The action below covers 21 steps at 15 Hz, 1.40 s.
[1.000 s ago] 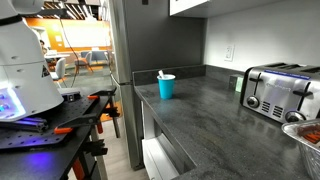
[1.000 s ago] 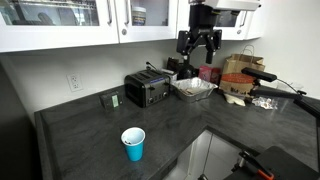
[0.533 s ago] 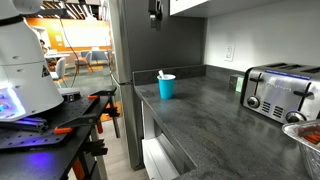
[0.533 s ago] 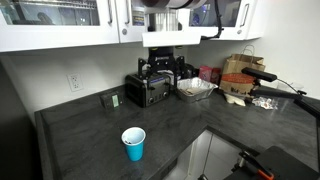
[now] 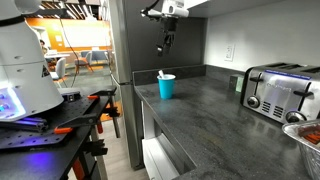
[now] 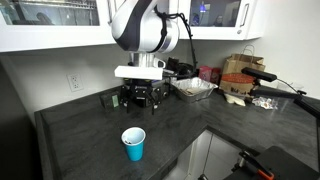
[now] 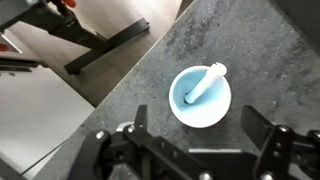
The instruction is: Remove the marker from the cup
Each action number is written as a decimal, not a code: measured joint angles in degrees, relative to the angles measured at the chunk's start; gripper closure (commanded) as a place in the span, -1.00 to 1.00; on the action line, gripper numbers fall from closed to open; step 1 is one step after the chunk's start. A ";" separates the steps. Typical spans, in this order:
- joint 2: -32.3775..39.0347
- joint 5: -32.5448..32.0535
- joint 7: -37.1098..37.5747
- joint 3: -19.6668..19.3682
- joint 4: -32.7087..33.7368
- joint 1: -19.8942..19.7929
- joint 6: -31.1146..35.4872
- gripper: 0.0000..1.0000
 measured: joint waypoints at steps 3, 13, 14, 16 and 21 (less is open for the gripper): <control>6.25 2.53 -0.08 -1.21 3.30 2.01 0.76 -0.36; 18.25 9.25 -1.34 -3.77 10.32 4.09 0.93 -0.21; 19.23 9.42 -1.34 -4.00 10.93 4.13 0.93 -0.14; 20.98 9.68 -1.35 -4.40 12.12 4.23 0.92 -0.06; 24.04 11.21 -1.36 -4.66 14.13 4.24 0.91 0.11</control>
